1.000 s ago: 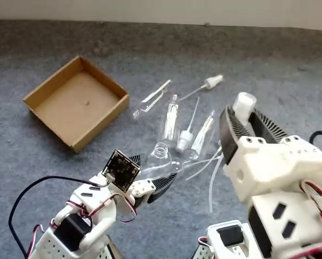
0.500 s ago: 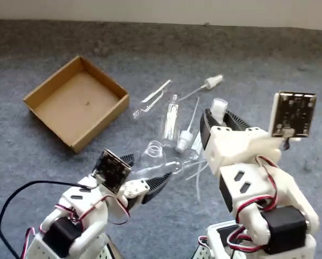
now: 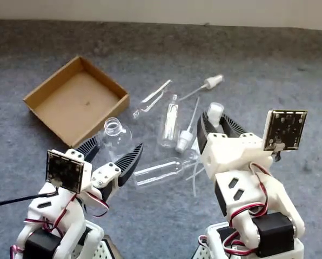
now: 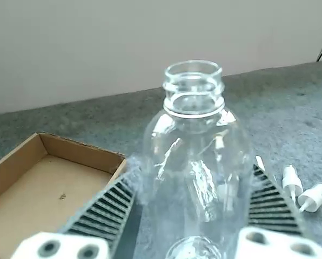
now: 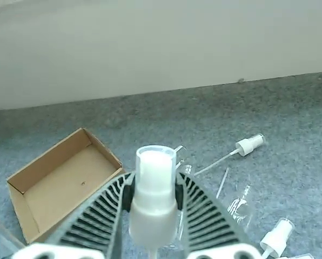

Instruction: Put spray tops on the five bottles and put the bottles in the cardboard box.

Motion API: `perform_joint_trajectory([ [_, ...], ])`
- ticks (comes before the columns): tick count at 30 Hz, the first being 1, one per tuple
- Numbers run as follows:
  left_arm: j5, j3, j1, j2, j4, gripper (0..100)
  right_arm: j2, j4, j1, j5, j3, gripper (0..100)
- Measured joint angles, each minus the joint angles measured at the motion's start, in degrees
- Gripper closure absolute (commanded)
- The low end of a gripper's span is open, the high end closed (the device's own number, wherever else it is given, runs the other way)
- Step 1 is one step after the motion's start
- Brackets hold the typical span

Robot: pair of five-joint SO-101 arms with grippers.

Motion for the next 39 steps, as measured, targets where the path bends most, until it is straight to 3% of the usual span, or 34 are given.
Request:
perform_joint_trajectory([
  [6, 0.00, 5.36, 5.63, 0.00, -2.11, 81, -0.26, -4.92, 0.00, 0.00, 0.26, 99.2],
  [14, 0.00, 25.14, 14.33, 0.62, -27.69, 81, -0.79, -7.21, 0.00, 0.00, 0.26, 99.2],
  [19, 0.00, 30.15, 19.52, 0.62, -36.75, 81, -0.44, -7.21, 0.00, 0.00, -1.85, 99.2],
  [29, 0.00, 30.24, 29.45, 0.70, -38.24, 81, -1.05, -13.36, 0.18, 0.00, -7.82, 99.2],
  [39, 0.00, 30.24, 30.77, 0.70, -35.34, 81, -1.14, -13.45, 0.09, 0.00, -18.11, 99.3],
])
